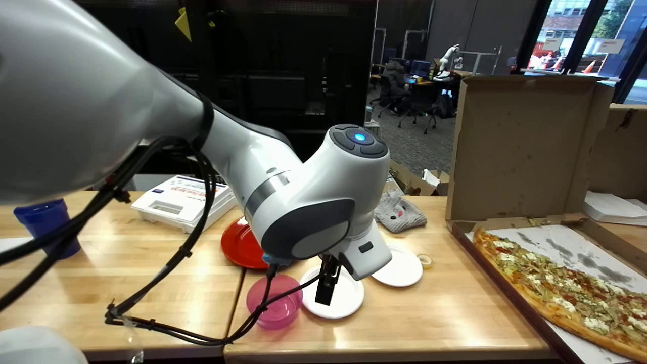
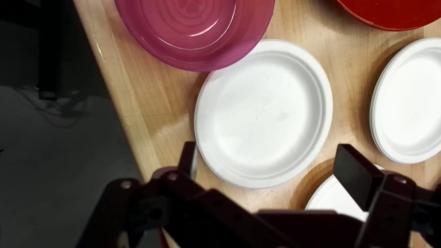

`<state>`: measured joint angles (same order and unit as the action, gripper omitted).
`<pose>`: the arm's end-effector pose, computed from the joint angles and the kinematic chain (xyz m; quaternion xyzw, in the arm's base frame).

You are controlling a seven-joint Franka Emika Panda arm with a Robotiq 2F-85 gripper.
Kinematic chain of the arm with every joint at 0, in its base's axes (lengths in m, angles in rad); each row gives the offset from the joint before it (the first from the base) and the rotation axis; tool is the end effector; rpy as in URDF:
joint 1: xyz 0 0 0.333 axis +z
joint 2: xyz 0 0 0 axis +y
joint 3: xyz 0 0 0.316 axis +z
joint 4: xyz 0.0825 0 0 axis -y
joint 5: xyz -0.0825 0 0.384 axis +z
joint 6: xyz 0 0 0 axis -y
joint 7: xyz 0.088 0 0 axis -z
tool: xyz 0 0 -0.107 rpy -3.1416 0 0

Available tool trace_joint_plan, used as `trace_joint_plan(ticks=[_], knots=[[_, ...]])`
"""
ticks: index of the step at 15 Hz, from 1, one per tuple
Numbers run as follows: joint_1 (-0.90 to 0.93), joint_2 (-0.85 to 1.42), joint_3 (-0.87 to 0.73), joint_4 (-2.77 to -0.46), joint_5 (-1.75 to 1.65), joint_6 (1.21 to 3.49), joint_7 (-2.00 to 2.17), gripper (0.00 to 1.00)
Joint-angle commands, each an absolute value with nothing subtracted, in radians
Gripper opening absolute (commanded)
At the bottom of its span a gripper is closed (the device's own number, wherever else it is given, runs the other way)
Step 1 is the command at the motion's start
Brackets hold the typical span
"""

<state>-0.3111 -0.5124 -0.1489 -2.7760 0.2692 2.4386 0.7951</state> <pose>0.3341 -0.1606 0.3753 -0.7448 0.6494 -0.0564 0.1432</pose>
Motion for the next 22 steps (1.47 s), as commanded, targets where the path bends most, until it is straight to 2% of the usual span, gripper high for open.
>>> trace_joint_plan(ticks=[1, 11, 18, 22], knots=[[-0.321, -0.512, -0.139, -2.774, 0.277, 2.435, 0.791, 1.00], [-0.321, -0.512, -0.139, -2.774, 0.278, 2.435, 0.790, 1.00], [-0.298, -0.420, -0.248, -2.752, 0.327, 2.499, 0.507, 1.00], [-0.263, -0.320, -0.354, -2.716, 0.463, 2.501, 0.263, 1.00]])
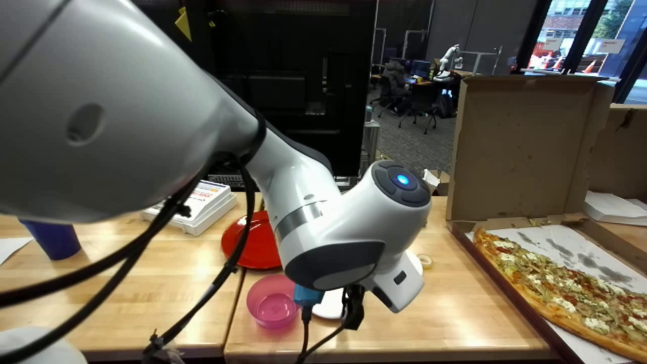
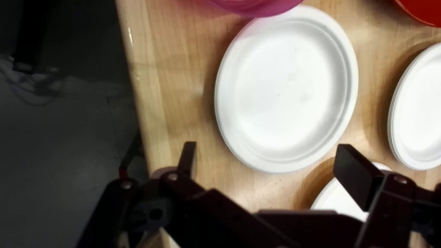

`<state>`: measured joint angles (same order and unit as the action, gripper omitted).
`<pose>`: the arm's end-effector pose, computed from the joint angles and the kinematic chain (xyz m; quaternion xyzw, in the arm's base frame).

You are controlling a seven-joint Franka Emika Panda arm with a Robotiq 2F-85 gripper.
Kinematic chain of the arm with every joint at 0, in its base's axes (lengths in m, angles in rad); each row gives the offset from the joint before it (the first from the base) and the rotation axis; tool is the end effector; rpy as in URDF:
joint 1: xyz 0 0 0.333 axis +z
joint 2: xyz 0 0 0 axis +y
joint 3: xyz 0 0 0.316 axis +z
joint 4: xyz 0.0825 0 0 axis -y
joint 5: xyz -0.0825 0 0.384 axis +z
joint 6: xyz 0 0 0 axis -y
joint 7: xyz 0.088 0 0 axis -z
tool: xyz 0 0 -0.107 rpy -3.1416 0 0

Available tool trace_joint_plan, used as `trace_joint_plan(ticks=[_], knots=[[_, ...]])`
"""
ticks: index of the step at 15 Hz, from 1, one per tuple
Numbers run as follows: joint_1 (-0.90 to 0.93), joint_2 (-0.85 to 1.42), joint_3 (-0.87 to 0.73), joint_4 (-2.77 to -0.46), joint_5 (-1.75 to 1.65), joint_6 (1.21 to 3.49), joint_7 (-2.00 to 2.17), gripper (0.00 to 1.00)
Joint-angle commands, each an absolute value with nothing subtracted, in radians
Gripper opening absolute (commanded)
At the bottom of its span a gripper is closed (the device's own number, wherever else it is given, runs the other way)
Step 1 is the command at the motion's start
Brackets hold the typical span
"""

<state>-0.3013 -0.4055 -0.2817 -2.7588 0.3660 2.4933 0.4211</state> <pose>0.3231 -0.2069 0.3439 -0.7918 0.5835 -0.0660 0.1683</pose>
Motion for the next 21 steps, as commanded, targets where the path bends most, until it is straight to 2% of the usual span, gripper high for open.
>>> trace_joint_plan(ticks=[1, 4, 9, 21], knots=[[-0.248, -0.304, -0.380, -2.713, 0.516, 2.499, 0.197, 1.00], [-0.220, -0.262, -0.436, -2.690, 0.654, 2.446, 0.000, 1.00], [-0.244, -0.205, -0.443, -2.647, 0.772, 2.360, -0.192, 1.00], [-0.309, -0.036, -0.424, -2.537, 0.849, 2.258, -0.324, 1.00]])
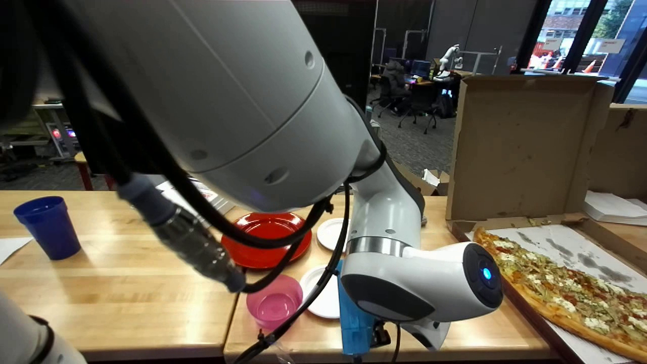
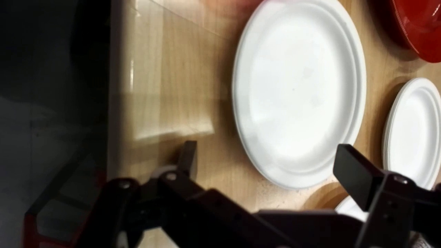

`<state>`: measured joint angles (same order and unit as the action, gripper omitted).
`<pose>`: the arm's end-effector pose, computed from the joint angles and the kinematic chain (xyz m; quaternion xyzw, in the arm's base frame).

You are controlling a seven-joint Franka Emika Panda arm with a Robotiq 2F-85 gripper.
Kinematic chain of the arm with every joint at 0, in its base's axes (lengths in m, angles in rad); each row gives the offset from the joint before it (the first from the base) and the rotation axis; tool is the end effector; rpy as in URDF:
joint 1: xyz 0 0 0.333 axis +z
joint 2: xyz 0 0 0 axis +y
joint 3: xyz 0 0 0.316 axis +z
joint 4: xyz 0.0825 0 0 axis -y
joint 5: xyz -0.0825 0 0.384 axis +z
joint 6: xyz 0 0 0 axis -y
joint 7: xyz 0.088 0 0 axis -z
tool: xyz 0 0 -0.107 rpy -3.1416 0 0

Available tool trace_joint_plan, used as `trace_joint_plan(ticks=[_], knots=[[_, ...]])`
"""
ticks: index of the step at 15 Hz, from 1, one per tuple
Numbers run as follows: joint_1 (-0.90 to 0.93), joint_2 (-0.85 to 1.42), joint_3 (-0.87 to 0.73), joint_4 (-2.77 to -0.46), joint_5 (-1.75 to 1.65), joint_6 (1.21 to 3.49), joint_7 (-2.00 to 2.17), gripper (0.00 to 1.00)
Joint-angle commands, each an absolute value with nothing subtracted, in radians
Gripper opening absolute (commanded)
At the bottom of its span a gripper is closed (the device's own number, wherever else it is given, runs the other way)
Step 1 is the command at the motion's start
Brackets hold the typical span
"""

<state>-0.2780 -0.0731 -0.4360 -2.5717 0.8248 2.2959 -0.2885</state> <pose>0.3333 -0.2648 0.2756 -0.8245 0.4786 -0.0486 0.2978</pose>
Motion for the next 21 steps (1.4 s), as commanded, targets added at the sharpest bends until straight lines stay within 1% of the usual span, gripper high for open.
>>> trace_joint_plan(ticks=[1, 8, 21], knots=[[-0.314, -0.035, -0.423, -2.532, 0.843, 2.249, -0.322, 1.00], [-0.332, -0.045, -0.419, -2.506, 0.818, 2.120, -0.337, 1.00], [-0.333, -0.016, -0.401, -2.488, 0.824, 2.069, -0.373, 1.00]])
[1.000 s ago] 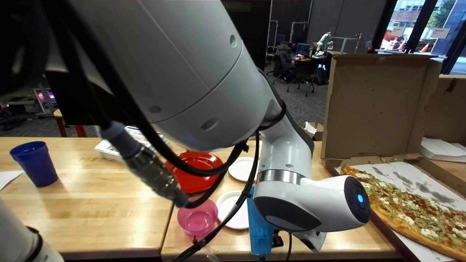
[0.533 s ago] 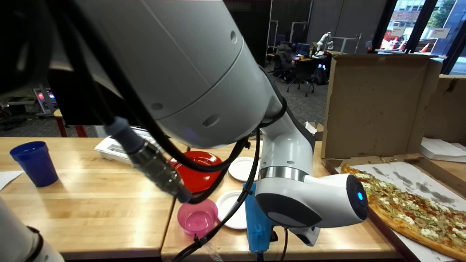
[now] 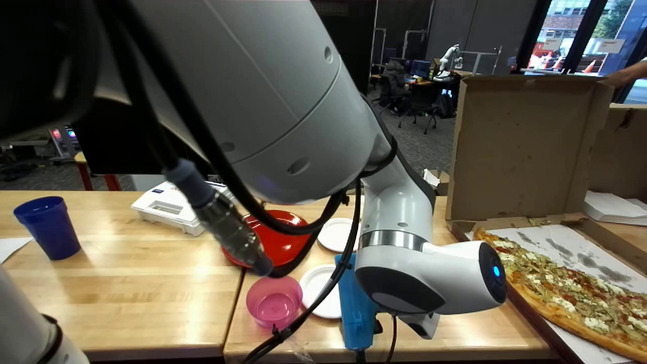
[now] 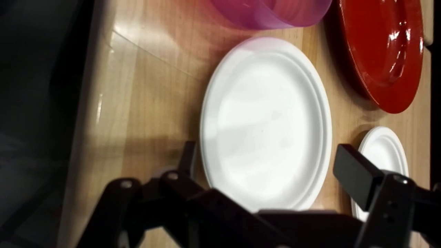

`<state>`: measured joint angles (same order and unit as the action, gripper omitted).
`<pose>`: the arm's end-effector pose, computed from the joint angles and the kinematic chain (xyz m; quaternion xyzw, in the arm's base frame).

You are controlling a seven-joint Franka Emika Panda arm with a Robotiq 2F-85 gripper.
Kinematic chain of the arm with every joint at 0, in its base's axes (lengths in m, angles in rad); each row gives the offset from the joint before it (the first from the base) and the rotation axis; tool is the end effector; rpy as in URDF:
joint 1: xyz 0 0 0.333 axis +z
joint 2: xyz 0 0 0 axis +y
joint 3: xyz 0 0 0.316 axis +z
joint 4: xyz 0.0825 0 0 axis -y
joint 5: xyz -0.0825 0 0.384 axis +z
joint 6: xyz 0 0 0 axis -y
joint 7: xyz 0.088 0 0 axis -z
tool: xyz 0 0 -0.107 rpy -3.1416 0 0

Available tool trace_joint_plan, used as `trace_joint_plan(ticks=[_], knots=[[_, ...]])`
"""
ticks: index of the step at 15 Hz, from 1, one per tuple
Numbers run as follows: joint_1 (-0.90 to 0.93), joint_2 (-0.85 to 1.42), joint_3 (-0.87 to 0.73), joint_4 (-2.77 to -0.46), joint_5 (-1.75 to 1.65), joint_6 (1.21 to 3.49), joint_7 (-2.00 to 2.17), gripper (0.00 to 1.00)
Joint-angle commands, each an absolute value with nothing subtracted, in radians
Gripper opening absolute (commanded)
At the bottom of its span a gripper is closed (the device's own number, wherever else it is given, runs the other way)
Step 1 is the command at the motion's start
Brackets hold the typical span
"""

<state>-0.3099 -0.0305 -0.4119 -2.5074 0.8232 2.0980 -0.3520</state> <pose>0.3457 -0.2562 0.2769 -0.8345 0.4227 -0.0062 0.3533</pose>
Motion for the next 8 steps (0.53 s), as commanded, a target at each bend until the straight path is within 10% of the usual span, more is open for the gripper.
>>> trace_joint_plan(ticks=[1, 8], knots=[[-0.334, -0.012, -0.401, -2.485, 0.825, 2.067, -0.375, 1.00], [-0.349, 0.028, -0.406, -2.454, 0.840, 2.011, -0.402, 1.00]])
